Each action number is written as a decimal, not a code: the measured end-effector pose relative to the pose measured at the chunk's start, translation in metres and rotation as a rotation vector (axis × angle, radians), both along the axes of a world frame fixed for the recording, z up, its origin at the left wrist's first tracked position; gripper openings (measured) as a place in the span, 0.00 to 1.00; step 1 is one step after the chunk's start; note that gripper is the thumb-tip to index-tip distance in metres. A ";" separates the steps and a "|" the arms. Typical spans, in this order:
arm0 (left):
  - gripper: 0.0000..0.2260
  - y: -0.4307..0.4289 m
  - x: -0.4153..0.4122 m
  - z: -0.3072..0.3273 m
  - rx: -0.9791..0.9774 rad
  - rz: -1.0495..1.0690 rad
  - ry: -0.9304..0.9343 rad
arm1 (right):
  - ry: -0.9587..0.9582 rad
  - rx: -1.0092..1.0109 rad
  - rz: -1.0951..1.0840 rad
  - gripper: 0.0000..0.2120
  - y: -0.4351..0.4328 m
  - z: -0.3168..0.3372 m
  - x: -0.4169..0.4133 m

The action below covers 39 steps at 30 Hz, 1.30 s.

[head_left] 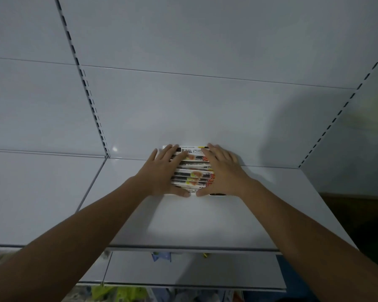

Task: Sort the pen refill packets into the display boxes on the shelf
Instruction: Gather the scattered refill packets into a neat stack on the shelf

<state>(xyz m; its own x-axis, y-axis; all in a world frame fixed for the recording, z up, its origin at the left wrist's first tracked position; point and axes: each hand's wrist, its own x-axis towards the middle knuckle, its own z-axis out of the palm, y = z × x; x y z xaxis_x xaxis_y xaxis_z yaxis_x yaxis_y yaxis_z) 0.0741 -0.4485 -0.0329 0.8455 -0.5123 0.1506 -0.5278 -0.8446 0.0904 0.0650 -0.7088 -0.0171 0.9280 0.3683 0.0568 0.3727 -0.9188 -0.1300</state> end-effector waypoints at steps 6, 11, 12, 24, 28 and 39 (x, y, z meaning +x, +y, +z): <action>0.55 0.002 0.001 0.003 -0.071 -0.078 0.062 | 0.061 0.013 -0.043 0.64 0.001 0.002 -0.007; 0.55 0.004 -0.008 -0.002 -0.130 -0.120 0.043 | 0.068 0.045 -0.022 0.65 -0.003 -0.002 -0.017; 0.56 0.004 -0.010 -0.002 -0.152 -0.114 0.034 | 0.080 0.072 -0.029 0.66 -0.004 -0.003 -0.019; 0.42 -0.011 -0.037 -0.020 -1.055 0.406 0.319 | -0.046 1.051 -0.567 0.38 -0.003 -0.036 -0.033; 0.33 -0.034 -0.024 -0.008 -1.040 0.418 0.319 | 0.000 1.089 -0.562 0.24 0.010 -0.025 -0.017; 0.24 -0.024 -0.026 -0.003 -1.135 0.481 0.347 | -0.056 0.980 -0.647 0.29 0.007 -0.028 -0.017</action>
<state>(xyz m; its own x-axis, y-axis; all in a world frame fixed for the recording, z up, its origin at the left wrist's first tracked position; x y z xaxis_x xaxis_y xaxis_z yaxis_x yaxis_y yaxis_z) 0.0482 -0.4723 -0.0356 0.9915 0.1250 0.0353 0.0042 -0.3021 0.9533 0.0480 -0.7019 -0.0452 0.9135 -0.3942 0.1004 -0.0992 -0.4552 -0.8848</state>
